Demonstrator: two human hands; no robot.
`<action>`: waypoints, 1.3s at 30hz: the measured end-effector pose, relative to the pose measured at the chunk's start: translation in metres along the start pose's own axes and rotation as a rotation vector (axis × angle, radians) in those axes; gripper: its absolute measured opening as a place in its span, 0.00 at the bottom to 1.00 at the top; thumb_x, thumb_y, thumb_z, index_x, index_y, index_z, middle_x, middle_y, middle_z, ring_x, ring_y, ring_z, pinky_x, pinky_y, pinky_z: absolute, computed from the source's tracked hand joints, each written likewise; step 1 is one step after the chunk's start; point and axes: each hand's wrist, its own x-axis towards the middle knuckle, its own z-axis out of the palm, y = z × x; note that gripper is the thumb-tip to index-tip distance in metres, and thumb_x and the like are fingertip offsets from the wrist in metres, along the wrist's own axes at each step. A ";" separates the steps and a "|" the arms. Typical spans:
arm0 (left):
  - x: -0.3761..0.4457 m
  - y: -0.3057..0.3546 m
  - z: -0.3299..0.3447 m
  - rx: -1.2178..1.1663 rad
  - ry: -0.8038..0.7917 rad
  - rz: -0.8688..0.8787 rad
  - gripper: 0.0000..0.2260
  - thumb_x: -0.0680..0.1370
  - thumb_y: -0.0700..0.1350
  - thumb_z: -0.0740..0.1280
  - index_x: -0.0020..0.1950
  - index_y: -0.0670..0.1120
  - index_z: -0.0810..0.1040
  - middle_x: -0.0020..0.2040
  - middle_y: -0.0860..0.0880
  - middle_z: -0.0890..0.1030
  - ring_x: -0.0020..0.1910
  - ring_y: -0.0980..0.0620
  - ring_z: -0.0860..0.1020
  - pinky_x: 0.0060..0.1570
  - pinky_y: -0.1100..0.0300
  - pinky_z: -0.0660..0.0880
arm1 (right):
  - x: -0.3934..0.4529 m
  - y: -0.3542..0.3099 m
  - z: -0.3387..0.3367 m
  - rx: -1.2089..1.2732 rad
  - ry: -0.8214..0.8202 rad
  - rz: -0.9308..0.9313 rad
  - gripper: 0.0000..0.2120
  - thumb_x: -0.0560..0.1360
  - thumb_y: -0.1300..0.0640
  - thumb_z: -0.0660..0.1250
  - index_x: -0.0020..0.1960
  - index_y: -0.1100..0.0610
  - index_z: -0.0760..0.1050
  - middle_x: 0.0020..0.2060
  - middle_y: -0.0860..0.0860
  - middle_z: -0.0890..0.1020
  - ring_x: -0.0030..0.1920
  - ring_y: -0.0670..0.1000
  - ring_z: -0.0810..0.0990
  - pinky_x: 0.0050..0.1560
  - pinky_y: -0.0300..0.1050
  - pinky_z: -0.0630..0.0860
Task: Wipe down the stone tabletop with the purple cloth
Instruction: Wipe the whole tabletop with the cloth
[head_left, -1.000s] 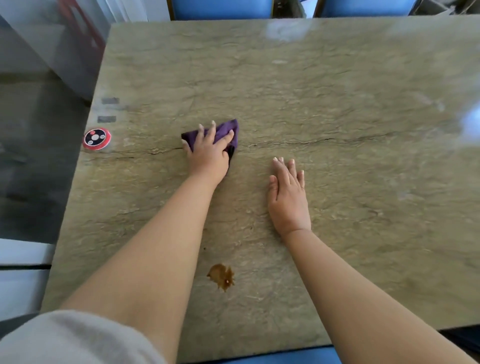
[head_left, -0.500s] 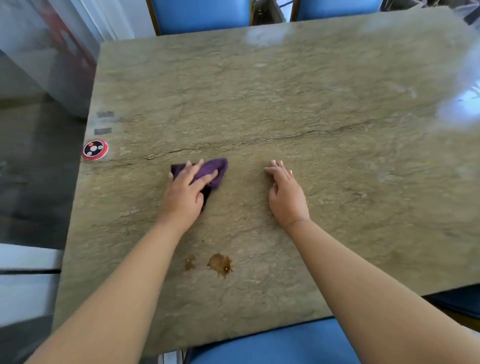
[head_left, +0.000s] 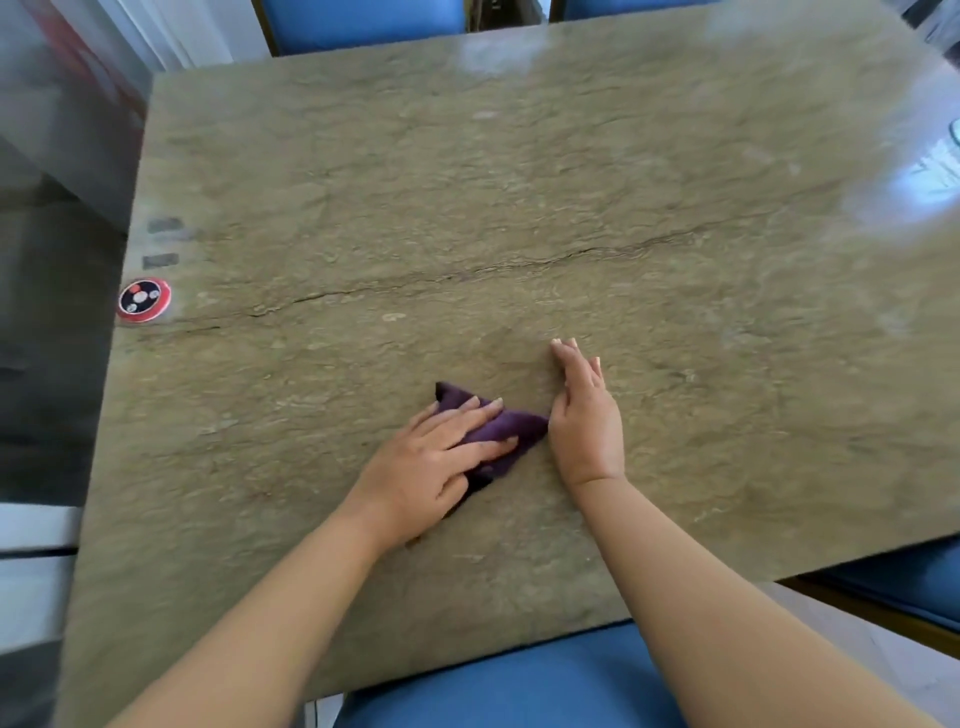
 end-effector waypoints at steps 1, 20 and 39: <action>0.002 -0.010 -0.006 0.053 0.012 -0.010 0.26 0.73 0.47 0.56 0.71 0.60 0.68 0.77 0.54 0.62 0.75 0.51 0.61 0.74 0.51 0.57 | 0.001 0.000 -0.001 0.005 -0.003 0.006 0.26 0.75 0.72 0.55 0.69 0.55 0.70 0.71 0.53 0.69 0.75 0.54 0.60 0.69 0.29 0.50; 0.057 0.076 0.021 -0.022 -0.133 -0.263 0.30 0.79 0.42 0.60 0.78 0.56 0.53 0.80 0.50 0.46 0.78 0.48 0.44 0.76 0.51 0.42 | -0.027 -0.002 -0.057 0.310 -0.199 0.235 0.27 0.72 0.71 0.53 0.69 0.56 0.69 0.64 0.51 0.77 0.66 0.48 0.72 0.60 0.29 0.62; -0.057 -0.005 -0.028 -0.160 0.283 -0.854 0.22 0.83 0.53 0.55 0.77 0.53 0.61 0.79 0.53 0.51 0.78 0.51 0.49 0.74 0.46 0.41 | -0.053 -0.069 0.045 -0.530 -0.468 -0.280 0.30 0.81 0.44 0.50 0.78 0.52 0.43 0.76 0.58 0.35 0.76 0.56 0.33 0.74 0.52 0.33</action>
